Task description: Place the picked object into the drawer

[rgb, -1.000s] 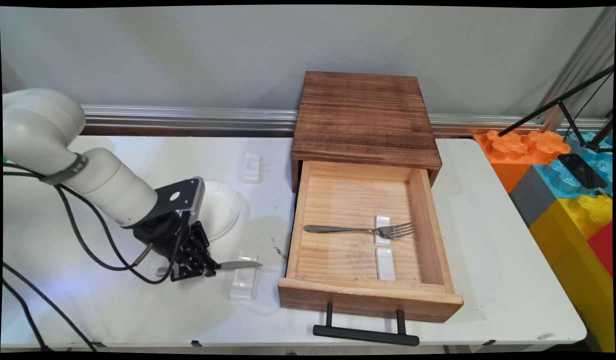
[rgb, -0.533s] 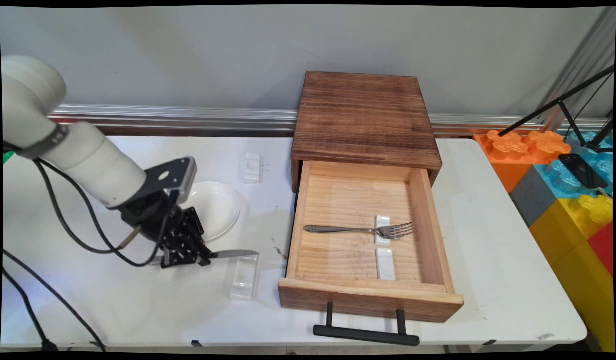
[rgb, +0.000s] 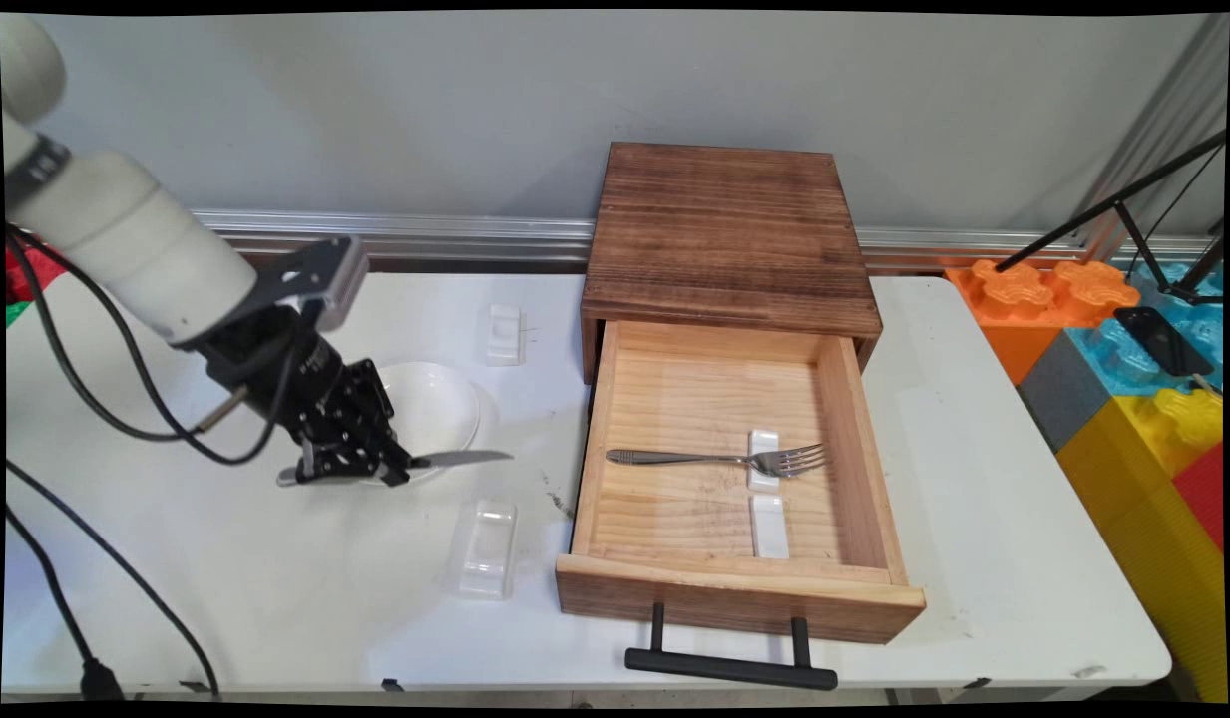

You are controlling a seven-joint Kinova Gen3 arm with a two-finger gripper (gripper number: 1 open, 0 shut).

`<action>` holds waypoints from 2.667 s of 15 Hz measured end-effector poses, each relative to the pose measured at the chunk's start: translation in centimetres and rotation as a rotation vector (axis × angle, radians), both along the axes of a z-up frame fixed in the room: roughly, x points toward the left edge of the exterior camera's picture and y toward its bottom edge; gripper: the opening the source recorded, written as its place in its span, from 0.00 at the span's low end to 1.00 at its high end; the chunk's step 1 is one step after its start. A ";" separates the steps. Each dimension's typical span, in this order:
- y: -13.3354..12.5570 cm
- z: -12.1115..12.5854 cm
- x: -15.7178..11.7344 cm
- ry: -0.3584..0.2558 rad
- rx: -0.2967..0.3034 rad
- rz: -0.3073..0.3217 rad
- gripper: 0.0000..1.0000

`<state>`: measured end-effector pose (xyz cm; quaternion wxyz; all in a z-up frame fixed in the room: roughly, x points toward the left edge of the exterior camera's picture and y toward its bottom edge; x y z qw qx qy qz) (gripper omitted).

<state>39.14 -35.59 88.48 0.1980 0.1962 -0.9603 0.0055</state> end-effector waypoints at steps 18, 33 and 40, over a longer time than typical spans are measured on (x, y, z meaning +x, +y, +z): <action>-3.4 8.4 -11.2 0.133 -0.020 -0.053 0.00; -7.5 4.9 -21.2 0.191 -0.070 -0.090 0.00; -7.9 0.8 -23.9 0.198 -0.098 -0.124 0.00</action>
